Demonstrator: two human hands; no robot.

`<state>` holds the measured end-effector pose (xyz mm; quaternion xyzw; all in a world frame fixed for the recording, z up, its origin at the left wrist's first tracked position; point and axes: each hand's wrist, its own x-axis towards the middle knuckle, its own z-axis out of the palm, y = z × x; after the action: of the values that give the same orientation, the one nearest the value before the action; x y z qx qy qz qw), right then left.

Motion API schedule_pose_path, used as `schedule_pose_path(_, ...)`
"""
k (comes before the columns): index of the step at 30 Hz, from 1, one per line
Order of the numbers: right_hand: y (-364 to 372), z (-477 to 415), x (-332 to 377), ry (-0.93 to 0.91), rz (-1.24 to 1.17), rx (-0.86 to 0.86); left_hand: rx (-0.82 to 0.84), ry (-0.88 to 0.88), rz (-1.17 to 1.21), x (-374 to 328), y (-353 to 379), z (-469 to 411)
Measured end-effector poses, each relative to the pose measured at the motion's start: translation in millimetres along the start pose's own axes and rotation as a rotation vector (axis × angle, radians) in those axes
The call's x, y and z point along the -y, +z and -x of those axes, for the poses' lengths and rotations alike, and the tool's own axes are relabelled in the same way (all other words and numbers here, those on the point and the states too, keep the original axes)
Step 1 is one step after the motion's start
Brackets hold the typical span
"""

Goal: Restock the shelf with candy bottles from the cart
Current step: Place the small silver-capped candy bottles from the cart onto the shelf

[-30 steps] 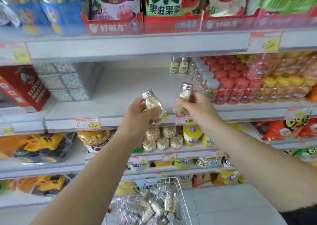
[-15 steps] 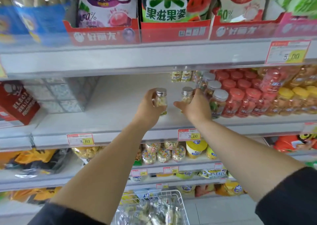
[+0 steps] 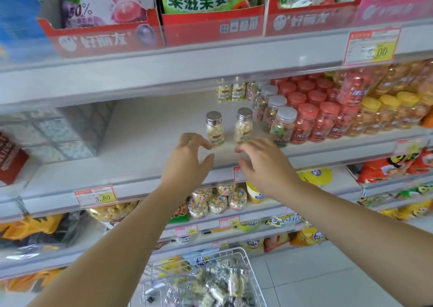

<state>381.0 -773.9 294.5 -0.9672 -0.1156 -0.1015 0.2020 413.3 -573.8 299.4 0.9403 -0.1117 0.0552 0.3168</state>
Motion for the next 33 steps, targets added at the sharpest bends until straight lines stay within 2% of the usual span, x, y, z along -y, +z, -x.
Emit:
schedule_pose_path(4,5.9,-15.8,1.2,0.035,0.056,0.085,0.199,-0.020,-0.214,-12.5,3.2,0.3)
schedule_pose_path(8,8.8,-31.6,1.4,0.080,0.078,0.174,0.316,-0.061,-0.237,-23.5,4.4,-22.2)
schedule_pose_path(11,8.5,-44.9,1.2,0.096,0.090,0.219,0.372,-0.010,-0.291,-28.6,6.4,-39.0)
schedule_pose_path(15,5.8,-62.4,-2.9,0.138,0.081,0.229,0.332,-0.056,-0.216,-22.5,13.8,-69.2)
schedule_pose_path(23,10.3,-101.8,-12.1,0.177,0.137,0.236,0.324,-0.020,-0.211,-20.6,28.9,-116.5)
schedule_pose_path(33,14.9,-127.5,-24.8,0.201,0.106,0.247,0.299,-0.030,-0.164,-22.5,35.6,-140.4)
